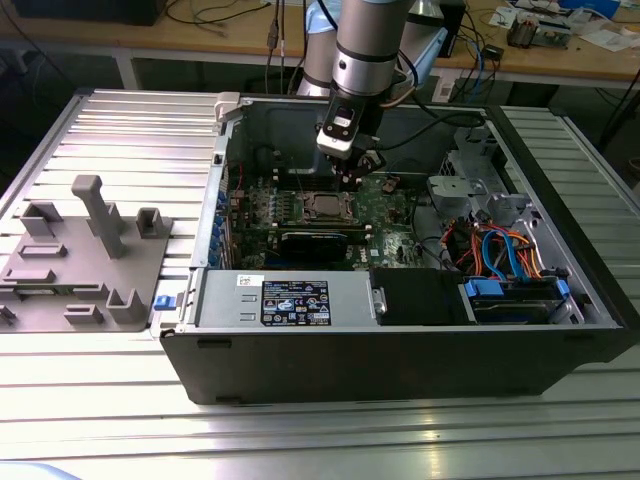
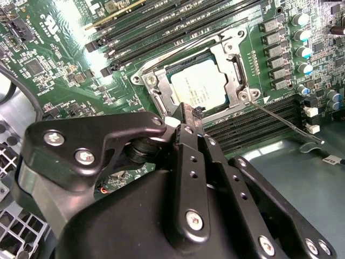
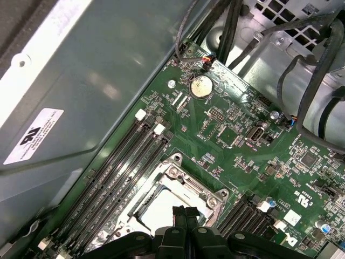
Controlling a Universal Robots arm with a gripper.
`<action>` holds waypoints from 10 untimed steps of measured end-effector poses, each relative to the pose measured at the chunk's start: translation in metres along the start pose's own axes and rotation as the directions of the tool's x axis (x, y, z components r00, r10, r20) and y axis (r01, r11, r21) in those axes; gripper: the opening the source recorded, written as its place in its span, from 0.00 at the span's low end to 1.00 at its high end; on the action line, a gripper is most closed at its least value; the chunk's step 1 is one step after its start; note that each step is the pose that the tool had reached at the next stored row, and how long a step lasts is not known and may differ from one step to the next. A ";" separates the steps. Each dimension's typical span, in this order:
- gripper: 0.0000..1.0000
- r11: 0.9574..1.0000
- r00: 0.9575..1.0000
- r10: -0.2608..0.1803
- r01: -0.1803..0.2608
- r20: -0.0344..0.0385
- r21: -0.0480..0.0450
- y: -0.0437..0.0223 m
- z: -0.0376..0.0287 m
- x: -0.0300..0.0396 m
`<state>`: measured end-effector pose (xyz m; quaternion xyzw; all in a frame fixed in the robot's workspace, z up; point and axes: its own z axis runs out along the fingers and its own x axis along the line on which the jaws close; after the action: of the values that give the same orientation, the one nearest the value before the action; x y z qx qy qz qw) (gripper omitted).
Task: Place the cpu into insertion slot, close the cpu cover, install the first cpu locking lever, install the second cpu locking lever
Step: 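Install the first cpu locking lever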
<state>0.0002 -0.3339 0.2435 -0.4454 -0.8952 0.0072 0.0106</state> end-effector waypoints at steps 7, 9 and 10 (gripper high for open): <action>0.11 1.000 1.000 -0.003 0.003 0.000 0.000 0.0000 0.0000 -0.0001; 0.11 1.000 1.000 -0.007 0.007 0.000 0.000 0.0000 0.0000 -0.0001; 0.11 1.000 1.000 -0.009 0.009 0.000 0.000 0.0000 0.0000 -0.0001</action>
<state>0.0003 -0.3339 0.2436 -0.4413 -0.8973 0.0072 0.0106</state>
